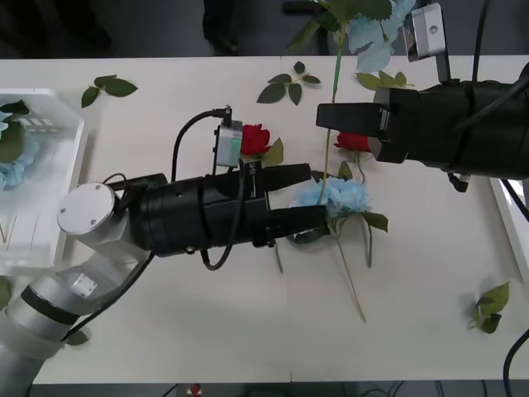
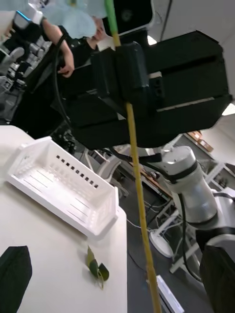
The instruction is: Place the red flowers into the right box and the blue flowers into the left box. If a person shows an open palm, hand one flower to the person first, then continue sorting.
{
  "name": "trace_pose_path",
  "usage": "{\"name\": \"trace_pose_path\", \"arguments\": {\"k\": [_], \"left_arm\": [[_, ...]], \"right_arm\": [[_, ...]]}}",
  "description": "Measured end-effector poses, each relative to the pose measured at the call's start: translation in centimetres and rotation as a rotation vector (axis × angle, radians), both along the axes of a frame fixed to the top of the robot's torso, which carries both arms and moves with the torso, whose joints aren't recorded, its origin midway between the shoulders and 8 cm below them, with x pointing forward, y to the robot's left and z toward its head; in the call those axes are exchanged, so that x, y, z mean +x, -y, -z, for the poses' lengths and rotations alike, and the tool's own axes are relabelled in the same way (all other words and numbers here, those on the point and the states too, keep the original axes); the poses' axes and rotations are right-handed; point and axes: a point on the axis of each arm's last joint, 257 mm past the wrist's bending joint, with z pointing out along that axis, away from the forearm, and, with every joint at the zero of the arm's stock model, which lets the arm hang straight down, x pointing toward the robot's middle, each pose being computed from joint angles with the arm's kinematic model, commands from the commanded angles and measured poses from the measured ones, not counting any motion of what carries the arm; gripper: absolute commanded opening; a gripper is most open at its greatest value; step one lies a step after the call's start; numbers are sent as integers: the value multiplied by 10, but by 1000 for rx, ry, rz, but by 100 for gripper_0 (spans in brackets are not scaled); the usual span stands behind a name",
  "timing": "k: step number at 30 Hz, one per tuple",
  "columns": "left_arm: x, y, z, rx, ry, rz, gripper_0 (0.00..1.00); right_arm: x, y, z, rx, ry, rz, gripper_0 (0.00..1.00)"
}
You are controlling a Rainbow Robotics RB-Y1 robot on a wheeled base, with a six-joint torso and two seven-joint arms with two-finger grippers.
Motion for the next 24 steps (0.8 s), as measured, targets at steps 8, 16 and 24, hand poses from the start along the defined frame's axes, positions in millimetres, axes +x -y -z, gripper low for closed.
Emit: {"name": "trace_pose_path", "arguments": {"k": [8,16,24], "left_arm": [[0,14,-1,-12,-28,-43,18],[7,14,-3,-17,-30,-70,0],[8,14,-3,-17,-30,-71,0]], "right_arm": [[0,0,0,0,0,0,0],[0,0,0,0,0,0,0],[0,0,0,0,0,0,22]]}}
